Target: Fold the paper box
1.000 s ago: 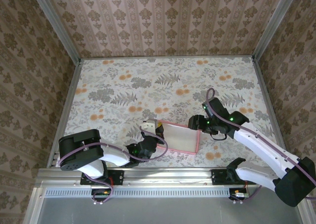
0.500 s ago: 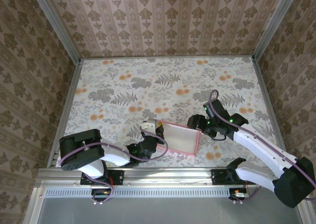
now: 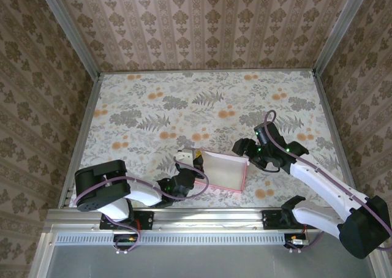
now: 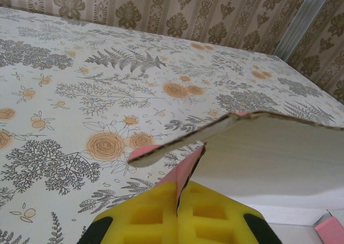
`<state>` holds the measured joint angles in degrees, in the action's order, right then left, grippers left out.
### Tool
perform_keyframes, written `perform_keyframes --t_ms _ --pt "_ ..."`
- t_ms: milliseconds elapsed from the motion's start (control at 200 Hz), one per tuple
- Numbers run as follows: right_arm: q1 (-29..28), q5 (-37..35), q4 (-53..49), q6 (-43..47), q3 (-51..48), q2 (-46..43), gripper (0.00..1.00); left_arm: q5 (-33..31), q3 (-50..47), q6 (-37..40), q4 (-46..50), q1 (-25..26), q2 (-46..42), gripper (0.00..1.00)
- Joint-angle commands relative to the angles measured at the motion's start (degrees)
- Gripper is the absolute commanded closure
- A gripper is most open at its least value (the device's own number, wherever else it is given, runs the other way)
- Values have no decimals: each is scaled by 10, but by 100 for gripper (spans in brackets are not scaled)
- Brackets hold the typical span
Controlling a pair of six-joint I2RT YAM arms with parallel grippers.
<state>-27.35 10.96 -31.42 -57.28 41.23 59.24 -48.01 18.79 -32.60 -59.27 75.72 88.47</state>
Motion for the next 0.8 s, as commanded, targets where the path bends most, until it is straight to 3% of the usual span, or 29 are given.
perform_keyframes --t_ms 0,185,590,795 --pt "2 21 43 -29 -11 -9 25 24 7 -8 9 7 9 100" --pt "5 22 55 -40 -14 -10 29 28 9 -9 7 7 12 100" --pt "3 -6 93 -87 -94 -83 46 31 11 -17 7 11 13 100" --pt "-6 -19 113 -113 -106 -92 48 35 15 -21 6 13 17 100"
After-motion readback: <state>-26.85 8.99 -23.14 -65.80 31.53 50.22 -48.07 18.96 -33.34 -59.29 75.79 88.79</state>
